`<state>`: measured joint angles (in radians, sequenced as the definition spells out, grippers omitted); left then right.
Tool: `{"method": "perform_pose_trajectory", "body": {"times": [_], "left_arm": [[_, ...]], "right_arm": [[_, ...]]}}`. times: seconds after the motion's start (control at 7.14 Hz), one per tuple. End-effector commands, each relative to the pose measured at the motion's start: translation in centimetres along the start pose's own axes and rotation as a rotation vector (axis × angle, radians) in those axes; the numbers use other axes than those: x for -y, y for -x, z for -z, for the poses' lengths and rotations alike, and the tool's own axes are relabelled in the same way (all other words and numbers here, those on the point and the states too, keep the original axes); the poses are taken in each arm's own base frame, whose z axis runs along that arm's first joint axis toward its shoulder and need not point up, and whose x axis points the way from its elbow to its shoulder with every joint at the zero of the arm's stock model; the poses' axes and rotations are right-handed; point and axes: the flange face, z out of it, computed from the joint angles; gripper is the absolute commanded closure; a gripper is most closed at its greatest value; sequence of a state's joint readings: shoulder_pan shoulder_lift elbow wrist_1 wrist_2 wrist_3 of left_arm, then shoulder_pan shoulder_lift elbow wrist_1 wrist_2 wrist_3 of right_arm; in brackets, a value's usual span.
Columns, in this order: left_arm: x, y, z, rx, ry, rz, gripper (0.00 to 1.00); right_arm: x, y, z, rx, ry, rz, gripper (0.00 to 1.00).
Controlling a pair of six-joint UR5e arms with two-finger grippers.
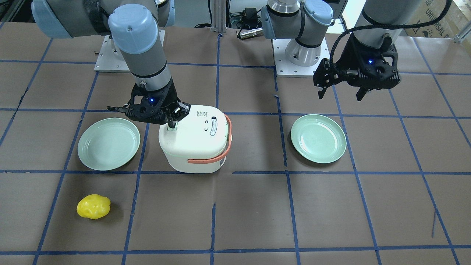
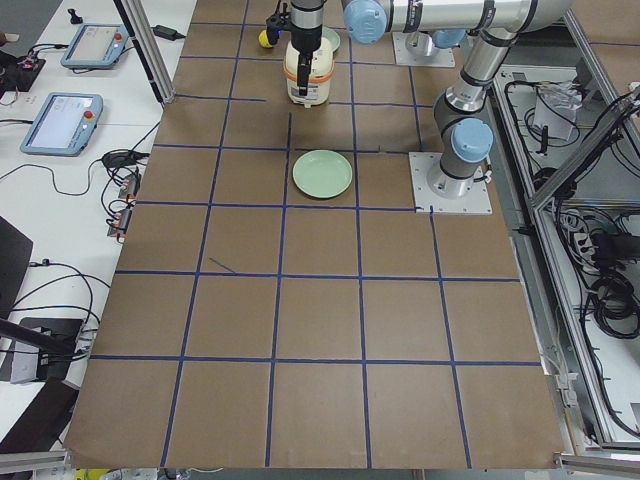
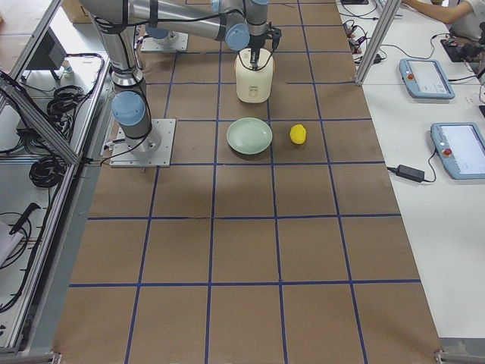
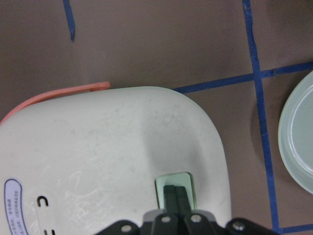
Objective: Press rice cooker button
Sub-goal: 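Lift the right gripper off the button as the lid springs open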
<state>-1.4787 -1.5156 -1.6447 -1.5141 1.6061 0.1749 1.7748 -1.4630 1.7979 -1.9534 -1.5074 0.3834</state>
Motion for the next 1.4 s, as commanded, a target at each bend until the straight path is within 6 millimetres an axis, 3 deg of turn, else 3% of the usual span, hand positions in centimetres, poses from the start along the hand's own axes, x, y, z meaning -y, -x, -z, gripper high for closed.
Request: {"method": "perform_pose_trajectory", "body": {"times": [0.0, 0.42, 0.7, 1.12, 1.26], "left_arm": [[0.0, 0.0, -0.1, 0.0, 0.001, 0.0, 0.0], [0.0, 0.0, -0.1, 0.0, 0.003, 0.0, 0.0], [0.0, 0.0, -0.2, -0.001, 0.004, 0.0, 0.0], [0.0, 0.1, -0.1, 0.0, 0.001, 0.001, 0.0], [0.0, 0.0, 0.0, 0.0, 0.0, 0.0, 0.0]], "right_arm": [[-0.1, 0.0, 0.8, 0.001, -0.009, 0.016, 0.85], [1.8, 0.4, 4.7, 0.0, -0.015, 0.012, 0.77], [3.4, -1.2, 8.5, -0.06, 0.019, -0.021, 0.61], [5.9, -6.4, 13.9, -0.061, 0.006, 0.016, 0.54], [5.9, -8.3, 15.5, -0.074, 0.028, 0.026, 0.53]]}}
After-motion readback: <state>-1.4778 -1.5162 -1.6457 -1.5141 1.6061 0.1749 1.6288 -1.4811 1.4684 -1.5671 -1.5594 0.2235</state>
